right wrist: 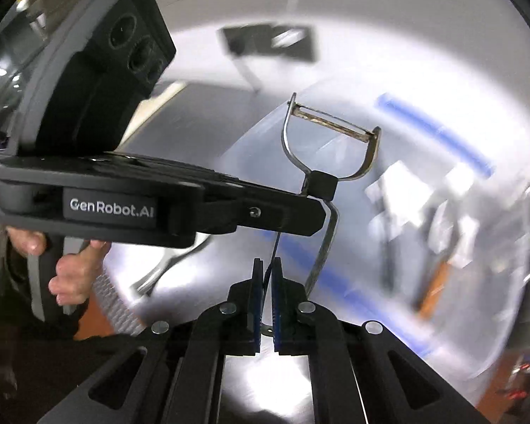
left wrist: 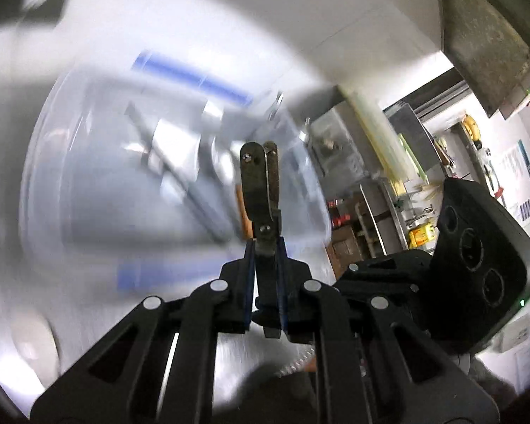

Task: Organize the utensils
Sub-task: 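Lower the peeler into the clear box and open both tools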

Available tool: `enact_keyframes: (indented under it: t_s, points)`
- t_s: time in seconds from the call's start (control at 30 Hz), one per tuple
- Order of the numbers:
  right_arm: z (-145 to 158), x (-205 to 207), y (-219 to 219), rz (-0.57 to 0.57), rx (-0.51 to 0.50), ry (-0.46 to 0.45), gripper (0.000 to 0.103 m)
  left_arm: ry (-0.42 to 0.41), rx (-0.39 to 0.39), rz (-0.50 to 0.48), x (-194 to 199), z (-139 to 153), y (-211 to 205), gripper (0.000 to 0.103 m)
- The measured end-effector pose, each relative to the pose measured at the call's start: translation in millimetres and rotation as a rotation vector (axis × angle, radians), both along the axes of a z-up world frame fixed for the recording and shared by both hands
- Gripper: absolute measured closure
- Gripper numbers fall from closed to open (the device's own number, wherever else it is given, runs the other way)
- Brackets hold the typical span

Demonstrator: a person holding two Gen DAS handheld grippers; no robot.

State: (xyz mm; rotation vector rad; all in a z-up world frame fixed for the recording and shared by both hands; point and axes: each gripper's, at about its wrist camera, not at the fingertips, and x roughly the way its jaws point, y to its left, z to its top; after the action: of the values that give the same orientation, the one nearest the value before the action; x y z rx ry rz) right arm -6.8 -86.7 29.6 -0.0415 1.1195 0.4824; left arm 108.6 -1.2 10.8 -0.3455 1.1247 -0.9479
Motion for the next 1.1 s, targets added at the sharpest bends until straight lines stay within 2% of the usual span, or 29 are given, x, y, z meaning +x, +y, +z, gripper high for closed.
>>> enact_keyframes:
  t_s: [0.07,0.17,0.3,0.43,0.57,0.7,0.77,0.83,0.9,0.97,1.03,1.1]
  points:
    - [-2.0,34.9,-15.5,-0.053,-0.024,0.024,0.097,0.005,0.033,-0.021,38.0,1.1,-28.0,0.093]
    - [-21.7,74.8,-36.0,-0.106,-0.048,0.097,0.097,0.086,0.074,-0.033,83.2,-19.8,-56.4,0.093]
    - [-78.7,119.3,-60.8,-0.171,-0.029,0.254,0.097,0.244,0.177,-0.046,129.1,-84.0,-90.1,0.093]
    - [-125.4,142.6,-66.9,-0.173,0.000,0.374,0.097,0.356,0.257,-0.046,144.4,-134.2,-105.2,0.093]
    - [-156.8,150.6,-67.2,-0.161,0.002,0.458,0.097,0.416,0.319,-0.050,149.2,-162.9,-111.5,0.093]
    - [-169.5,159.7,-70.4,-0.166,0.020,0.492,0.097,0.383,0.393,-0.031,152.4,-165.3,-118.6,0.092]
    - [-169.2,160.7,-72.7,-0.167,0.007,0.484,0.097,0.367,0.396,-0.015,152.6,-161.4,-118.8,0.085]
    - [-166.7,157.3,-74.1,-0.167,0.017,0.483,0.097,0.337,0.391,0.003,154.4,-149.5,-117.2,0.062]
    - [-162.4,159.6,-75.2,-0.183,0.023,0.467,0.097,0.285,0.392,0.029,153.0,-134.0,-112.6,0.047]
    - [-152.6,158.5,-80.3,-0.188,0.022,0.451,0.094,0.231,0.388,0.042,147.2,-114.0,-106.0,0.047]
    - [-129.8,154.2,-83.2,-0.194,0.026,0.418,0.093,0.200,0.361,0.055,144.0,-96.0,-93.0,0.047]
    - [-100.9,142.1,-84.4,-0.191,0.011,0.349,0.084,0.139,0.318,0.075,128.8,-66.7,-73.7,0.047]
